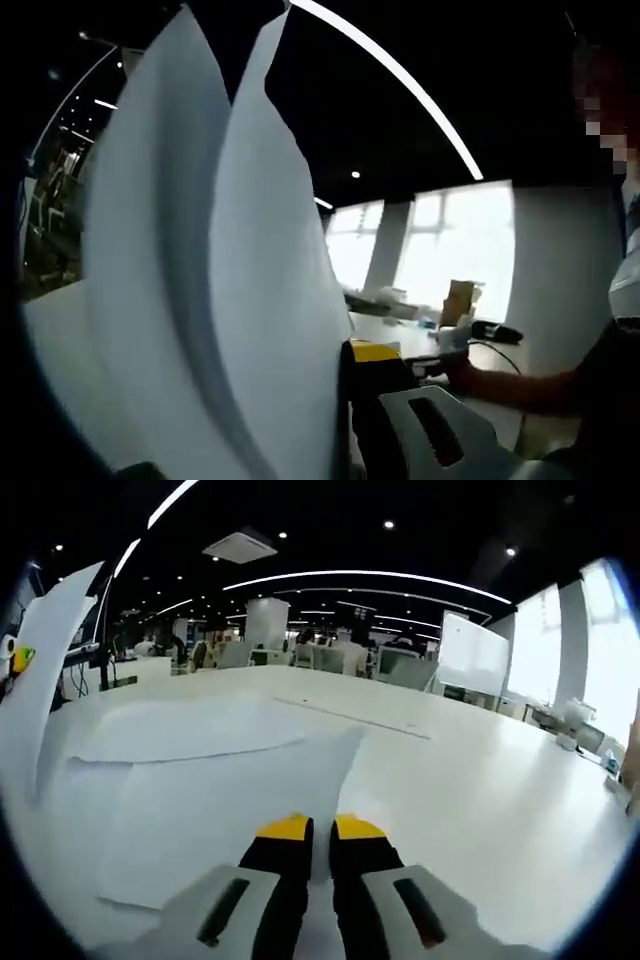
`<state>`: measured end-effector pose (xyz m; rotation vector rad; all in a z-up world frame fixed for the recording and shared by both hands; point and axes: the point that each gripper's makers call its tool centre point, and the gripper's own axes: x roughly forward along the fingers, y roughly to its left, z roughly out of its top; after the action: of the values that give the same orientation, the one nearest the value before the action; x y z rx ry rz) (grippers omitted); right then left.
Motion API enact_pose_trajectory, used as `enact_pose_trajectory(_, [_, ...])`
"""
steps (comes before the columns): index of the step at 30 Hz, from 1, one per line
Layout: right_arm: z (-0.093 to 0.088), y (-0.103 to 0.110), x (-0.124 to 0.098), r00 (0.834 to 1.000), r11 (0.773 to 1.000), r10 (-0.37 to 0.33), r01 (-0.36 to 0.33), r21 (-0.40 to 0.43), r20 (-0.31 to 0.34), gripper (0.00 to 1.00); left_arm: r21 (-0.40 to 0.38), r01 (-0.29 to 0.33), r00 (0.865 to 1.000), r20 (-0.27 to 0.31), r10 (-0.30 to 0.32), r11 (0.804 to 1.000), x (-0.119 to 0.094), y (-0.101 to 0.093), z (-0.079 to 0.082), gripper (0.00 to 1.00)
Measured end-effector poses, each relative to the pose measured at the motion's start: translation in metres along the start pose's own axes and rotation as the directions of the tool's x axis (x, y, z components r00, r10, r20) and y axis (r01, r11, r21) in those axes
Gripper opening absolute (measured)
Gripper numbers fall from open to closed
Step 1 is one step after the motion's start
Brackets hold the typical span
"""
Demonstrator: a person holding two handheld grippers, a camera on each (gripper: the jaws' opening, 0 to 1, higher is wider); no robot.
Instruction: Organize the stack of printing papers by aligning and flattening the scattered papers on the table
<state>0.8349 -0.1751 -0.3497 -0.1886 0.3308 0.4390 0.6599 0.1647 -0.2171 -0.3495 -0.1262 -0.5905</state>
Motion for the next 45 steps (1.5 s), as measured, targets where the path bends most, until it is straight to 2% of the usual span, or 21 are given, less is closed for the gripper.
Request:
enact_pose_trajectory(1, [0.001, -0.001, 0.0, 1.0, 1.0, -0.001, 0.001, -0.028, 0.002, 0.03, -0.002, -0.001, 1.0, 0.001, 0.001, 1.0, 0.0, 0.001, 0.0, 0.07])
enact_pose_trajectory(6, [-0.001, -0.006, 0.001, 1.0, 0.998, -0.02, 0.019, -0.065, -0.003, 0.0, -0.004, -0.006, 1.0, 0.007, 0.006, 1.0, -0.001, 0.002, 0.001, 0.07])
enact_pose_trajectory(12, [0.0, -0.007, -0.007, 1.0, 0.999, -0.014, 0.014, 0.036, -0.013, 0.0, -0.001, -0.003, 1.0, 0.006, 0.003, 1.0, 0.0, -0.001, 0.003, 0.06])
enact_pose_trajectory(16, [0.008, -0.009, -0.015, 0.999, 0.999, -0.027, 0.027, 0.029, 0.03, 0.0, 0.006, -0.003, 1.0, 0.005, 0.003, 1.0, 0.001, -0.003, 0.005, 0.06])
enact_pose_trajectory(27, [0.012, -0.01, -0.022, 0.998, 0.997, -0.038, 0.034, 0.066, 0.057, 0.0, 0.007, -0.014, 1.0, 0.009, 0.014, 1.0, 0.001, -0.002, 0.004, 0.06])
enact_pose_trajectory(30, [0.021, -0.012, -0.029, 0.993, 0.997, -0.056, 0.05, 0.058, 0.104, 0.0, 0.008, -0.017, 1.0, 0.004, 0.017, 1.0, 0.001, -0.002, 0.003, 0.06])
enact_pose_trajectory(34, [0.027, -0.014, -0.036, 0.989, 0.996, -0.073, 0.065, 0.059, 0.13, 0.0, 0.011, -0.017, 1.0, 0.002, 0.017, 1.0, 0.002, -0.002, 0.003, 0.06])
enact_pose_trajectory(36, [0.029, -0.008, -0.041, 0.988, 0.996, -0.077, 0.071, 0.052, 0.136, 0.0, 0.013, -0.015, 1.0, 0.0, 0.015, 1.0, 0.002, -0.003, 0.003, 0.06])
enact_pose_trajectory(45, [0.037, -0.014, -0.048, 0.979, 0.992, -0.079, 0.059, 0.111, 0.188, 0.0, 0.025, -0.01, 1.0, -0.006, 0.01, 1.0, 0.001, -0.005, 0.006, 0.06])
